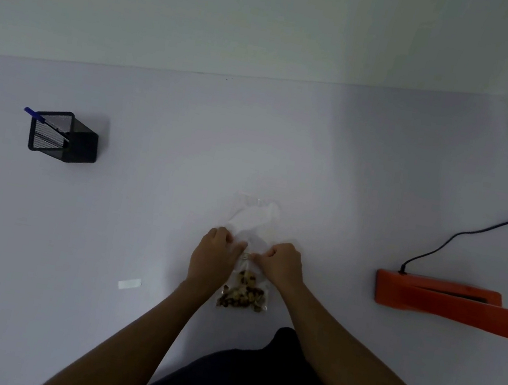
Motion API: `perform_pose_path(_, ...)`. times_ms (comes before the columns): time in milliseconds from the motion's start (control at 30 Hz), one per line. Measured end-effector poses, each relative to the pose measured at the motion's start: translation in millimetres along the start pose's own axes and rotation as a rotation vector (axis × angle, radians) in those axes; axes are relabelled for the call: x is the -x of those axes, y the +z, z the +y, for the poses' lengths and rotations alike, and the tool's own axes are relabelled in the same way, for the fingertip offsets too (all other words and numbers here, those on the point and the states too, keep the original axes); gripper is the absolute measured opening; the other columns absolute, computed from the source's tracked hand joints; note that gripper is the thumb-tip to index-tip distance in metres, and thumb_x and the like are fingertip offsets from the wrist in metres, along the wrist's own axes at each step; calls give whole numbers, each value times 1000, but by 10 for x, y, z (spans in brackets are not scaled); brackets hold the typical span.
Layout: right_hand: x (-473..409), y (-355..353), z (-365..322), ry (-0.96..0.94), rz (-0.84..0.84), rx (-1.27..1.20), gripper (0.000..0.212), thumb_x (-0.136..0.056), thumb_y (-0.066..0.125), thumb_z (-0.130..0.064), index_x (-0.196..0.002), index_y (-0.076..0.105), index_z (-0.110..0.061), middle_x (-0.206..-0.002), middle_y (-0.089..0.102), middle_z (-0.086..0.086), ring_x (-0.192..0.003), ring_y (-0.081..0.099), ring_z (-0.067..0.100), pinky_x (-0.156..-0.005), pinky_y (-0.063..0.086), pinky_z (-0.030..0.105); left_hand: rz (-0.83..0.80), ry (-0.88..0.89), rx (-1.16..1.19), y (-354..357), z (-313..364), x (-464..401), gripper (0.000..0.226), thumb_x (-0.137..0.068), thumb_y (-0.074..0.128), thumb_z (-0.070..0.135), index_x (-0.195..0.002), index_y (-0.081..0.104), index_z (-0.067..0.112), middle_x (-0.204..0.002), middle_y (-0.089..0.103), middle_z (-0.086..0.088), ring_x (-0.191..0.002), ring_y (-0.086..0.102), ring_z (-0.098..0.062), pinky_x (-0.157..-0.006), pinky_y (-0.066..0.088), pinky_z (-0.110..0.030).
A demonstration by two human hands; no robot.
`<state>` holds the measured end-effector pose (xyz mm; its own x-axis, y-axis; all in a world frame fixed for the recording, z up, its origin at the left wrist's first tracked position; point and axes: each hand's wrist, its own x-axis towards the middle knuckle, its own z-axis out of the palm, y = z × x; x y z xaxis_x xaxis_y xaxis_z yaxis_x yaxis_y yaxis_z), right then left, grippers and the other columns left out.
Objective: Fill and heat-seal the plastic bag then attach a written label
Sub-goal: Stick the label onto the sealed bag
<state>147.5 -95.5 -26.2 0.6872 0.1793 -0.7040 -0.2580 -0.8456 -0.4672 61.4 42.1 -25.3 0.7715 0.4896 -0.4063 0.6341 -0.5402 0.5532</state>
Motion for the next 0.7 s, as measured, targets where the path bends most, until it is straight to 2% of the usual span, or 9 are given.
perform_pose_path(100,9,-10,-16,3,3,-3,58,-69,86,-45,-42,41,-19,-40,38,-5,-34,35,8,-37,28,21,-4,54,-80,67,-26,6,43,-84,66,52,-103,53,15,-101,52,1,-93,50,-16,-72,48,-28)
perform_pose_path(267,13,-4,-21,-8,12,-1,61,-65,86,-55,-44,42,-18,-40,36,-7,-35,32,7,-36,26,21,12,68,-143,104,-25,23,55,-79,67,61,-105,51,15,-103,53,-2,-95,50,-19,-71,52,-30)
perform_pose_path(400,5,-3,-28,-5,10,8,64,-60,86,-62,-45,42,-19,-39,36,-8,-32,30,5,-32,23,20,0,67,-166,85,-7,25,56,-80,66,61,-108,50,15,-105,53,-3,-96,51,-20,-72,51,-30)
perform_pose_path(500,-8,-1,-33,6,10,0,63,-59,87,-61,-44,43,-18,-37,37,-8,-31,32,6,-33,24,19,-6,36,-138,83,17,14,54,-79,70,55,-110,49,15,-107,53,-3,-98,51,-20,-75,50,-29)
perform_pose_path(700,-45,17,24,3,-7,-8,51,-66,88,-45,-48,51,-15,-45,48,-2,-39,45,11,-40,34,22,-16,-46,-15,44,47,-36,49,-77,79,36,-110,50,17,-111,55,-2,-101,53,-20,-79,49,-30)
